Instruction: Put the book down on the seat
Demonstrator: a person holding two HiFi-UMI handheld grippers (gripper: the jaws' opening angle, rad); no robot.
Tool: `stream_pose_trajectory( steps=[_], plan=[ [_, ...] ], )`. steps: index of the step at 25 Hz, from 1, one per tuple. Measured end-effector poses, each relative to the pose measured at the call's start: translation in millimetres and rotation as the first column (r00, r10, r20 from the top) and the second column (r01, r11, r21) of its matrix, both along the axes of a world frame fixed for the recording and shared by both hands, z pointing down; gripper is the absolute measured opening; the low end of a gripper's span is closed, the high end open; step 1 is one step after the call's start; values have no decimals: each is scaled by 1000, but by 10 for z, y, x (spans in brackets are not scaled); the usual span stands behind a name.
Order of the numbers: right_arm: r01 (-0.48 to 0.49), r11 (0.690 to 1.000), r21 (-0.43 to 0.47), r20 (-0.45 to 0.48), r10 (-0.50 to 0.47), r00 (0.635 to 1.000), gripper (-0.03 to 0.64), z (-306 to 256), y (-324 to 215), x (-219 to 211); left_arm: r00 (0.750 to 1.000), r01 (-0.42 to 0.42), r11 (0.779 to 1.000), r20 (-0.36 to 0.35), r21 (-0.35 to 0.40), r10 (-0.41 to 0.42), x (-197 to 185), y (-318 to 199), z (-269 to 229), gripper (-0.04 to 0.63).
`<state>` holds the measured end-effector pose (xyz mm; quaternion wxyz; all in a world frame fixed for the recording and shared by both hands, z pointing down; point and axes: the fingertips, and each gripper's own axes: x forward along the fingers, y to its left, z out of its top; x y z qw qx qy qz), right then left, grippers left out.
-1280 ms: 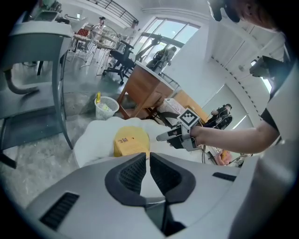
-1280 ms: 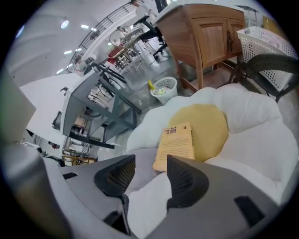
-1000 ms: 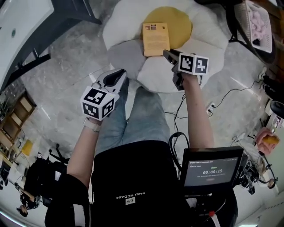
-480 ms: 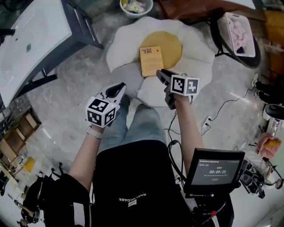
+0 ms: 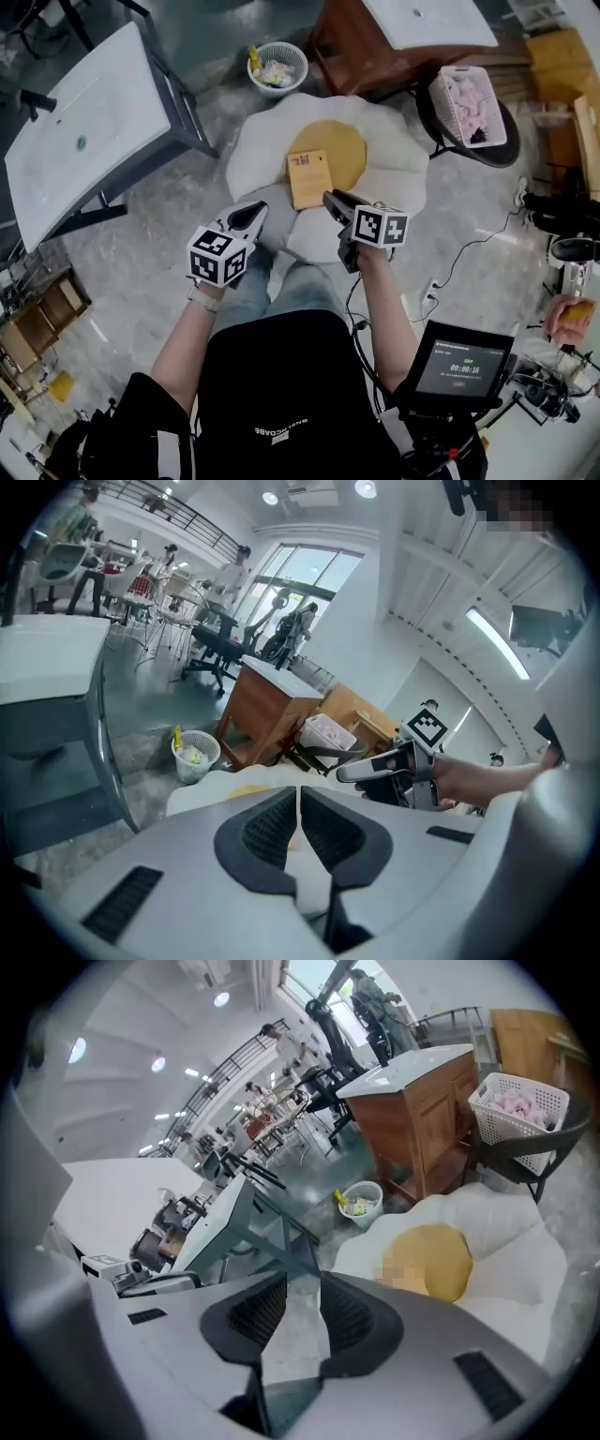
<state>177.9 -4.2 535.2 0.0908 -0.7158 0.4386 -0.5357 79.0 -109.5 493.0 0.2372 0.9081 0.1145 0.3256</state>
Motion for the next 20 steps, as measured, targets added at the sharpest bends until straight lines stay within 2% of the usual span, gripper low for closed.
stream_pose_trajectory(
  steps=[4, 11, 20],
  plan=[
    [-18, 999, 33, -23, 19, 1000, 129, -272, -53, 3, 999, -20, 999, -32, 27, 21, 93, -42, -212, 17],
    [-36, 997, 61, -63, 40, 997, 129, -641, -142, -56, 997, -27, 999, -77, 27, 29, 165, -156, -527, 17],
    [-62, 986, 156, -144, 85, 986, 127, -1356, -339, -44, 988, -27, 998, -150, 63, 36, 177, -364, -1152, 16]
  ],
)
